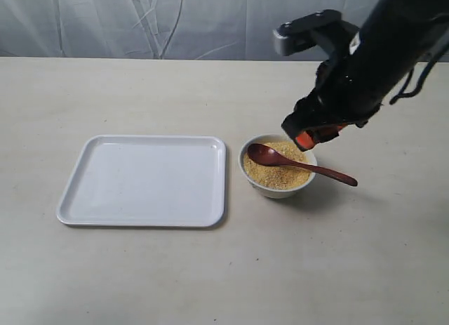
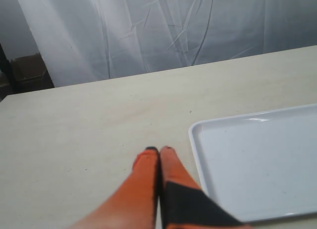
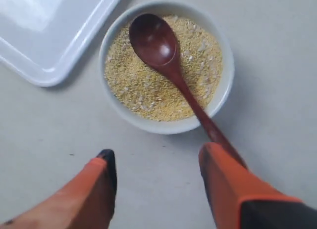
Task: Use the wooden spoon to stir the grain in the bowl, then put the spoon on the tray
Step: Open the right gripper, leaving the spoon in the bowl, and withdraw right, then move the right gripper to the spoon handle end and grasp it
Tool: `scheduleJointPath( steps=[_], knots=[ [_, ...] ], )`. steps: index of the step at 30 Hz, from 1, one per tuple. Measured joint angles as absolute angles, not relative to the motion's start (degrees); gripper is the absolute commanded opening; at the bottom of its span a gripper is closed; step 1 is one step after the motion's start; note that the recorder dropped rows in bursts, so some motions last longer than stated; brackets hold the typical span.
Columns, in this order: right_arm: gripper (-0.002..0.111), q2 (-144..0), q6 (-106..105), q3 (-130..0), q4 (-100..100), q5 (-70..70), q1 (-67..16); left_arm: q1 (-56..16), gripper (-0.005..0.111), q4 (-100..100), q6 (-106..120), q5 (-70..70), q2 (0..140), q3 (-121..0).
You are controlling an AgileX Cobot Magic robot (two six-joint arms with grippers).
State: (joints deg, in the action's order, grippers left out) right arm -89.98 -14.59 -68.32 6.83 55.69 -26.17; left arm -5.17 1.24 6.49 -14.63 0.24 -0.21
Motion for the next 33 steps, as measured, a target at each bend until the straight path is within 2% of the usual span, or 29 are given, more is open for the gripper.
scheduleJointPath(
  steps=[7,12,14,17,21,28,33],
  knots=[
    [0.052,-82.1,-22.0,-51.1,34.9,44.3,-11.5,-5.2,0.0,1.2,6.5,-14.6,0.2,-0.2],
    [0.052,-73.0,-36.0,-33.6,64.1,28.3,-10.3,-5.2,0.0,1.2,6.5,-14.6,0.2,-0.2],
    [0.052,-70.1,-48.5,-27.2,82.2,25.4,-10.3,-5.2,0.0,1.2,6.5,-14.6,0.2,-0.2],
    [0.052,-66.8,-61.2,-20.7,94.3,23.6,-10.3,-5.2,0.0,1.2,6.5,-14.6,0.2,-0.2],
    [0.052,-62.0,-62.0,-16.0,98.5,19.7,-10.3,-5.2,0.0,1.2,6.5,-14.6,0.2,-0.2],
    [0.052,-55.3,-65.9,-16.9,99.5,17.9,-10.3,-5.2,0.0,1.2,6.5,-14.6,0.2,-0.2],
    [0.047,-55.4,-69.0,-25.4,87.4,29.7,-10.3,-5.2,0.0,1.2,6.5,-14.6,0.2,-0.2]
  ],
)
